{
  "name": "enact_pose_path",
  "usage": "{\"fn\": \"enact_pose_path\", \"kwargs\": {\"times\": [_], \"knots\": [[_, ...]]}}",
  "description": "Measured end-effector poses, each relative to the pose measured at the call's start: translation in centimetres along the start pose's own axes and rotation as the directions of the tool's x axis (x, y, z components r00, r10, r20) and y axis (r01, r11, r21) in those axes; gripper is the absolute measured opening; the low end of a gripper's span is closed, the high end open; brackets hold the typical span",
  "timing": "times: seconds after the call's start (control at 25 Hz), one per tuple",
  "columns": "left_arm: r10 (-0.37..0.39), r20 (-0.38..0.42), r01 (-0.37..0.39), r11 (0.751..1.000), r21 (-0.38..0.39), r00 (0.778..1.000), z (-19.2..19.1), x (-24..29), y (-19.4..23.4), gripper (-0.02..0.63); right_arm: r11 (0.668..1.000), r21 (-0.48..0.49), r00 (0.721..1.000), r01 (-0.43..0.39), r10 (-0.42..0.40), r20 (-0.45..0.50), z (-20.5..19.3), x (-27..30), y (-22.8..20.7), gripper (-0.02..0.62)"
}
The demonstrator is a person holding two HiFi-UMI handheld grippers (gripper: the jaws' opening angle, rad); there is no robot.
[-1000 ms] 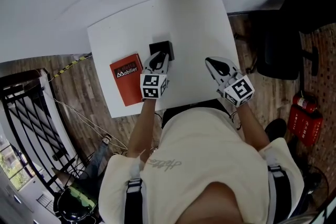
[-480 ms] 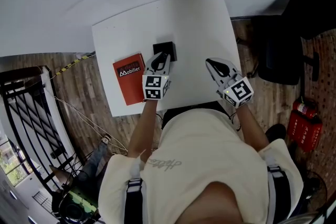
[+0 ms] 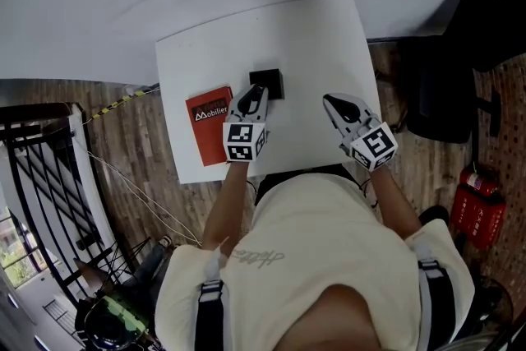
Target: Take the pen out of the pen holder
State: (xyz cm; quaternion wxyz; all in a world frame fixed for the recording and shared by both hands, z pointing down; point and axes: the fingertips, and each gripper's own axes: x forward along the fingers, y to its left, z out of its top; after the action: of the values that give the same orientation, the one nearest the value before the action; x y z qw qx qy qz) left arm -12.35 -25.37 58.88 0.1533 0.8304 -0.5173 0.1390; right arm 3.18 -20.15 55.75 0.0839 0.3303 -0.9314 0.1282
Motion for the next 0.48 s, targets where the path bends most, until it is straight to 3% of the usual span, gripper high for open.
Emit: {"fn": "enact_pose_path", "kwargs": {"times": [0.48], "knots": [[-0.014, 0.07, 0.014, 1.0, -0.007, 0.997, 2.8, -2.4, -0.5, 0.087, 0.998, -0.043, 0.999, -0.037, 0.037, -0.008, 0.9, 0.9, 2.4, 0.008]]}}
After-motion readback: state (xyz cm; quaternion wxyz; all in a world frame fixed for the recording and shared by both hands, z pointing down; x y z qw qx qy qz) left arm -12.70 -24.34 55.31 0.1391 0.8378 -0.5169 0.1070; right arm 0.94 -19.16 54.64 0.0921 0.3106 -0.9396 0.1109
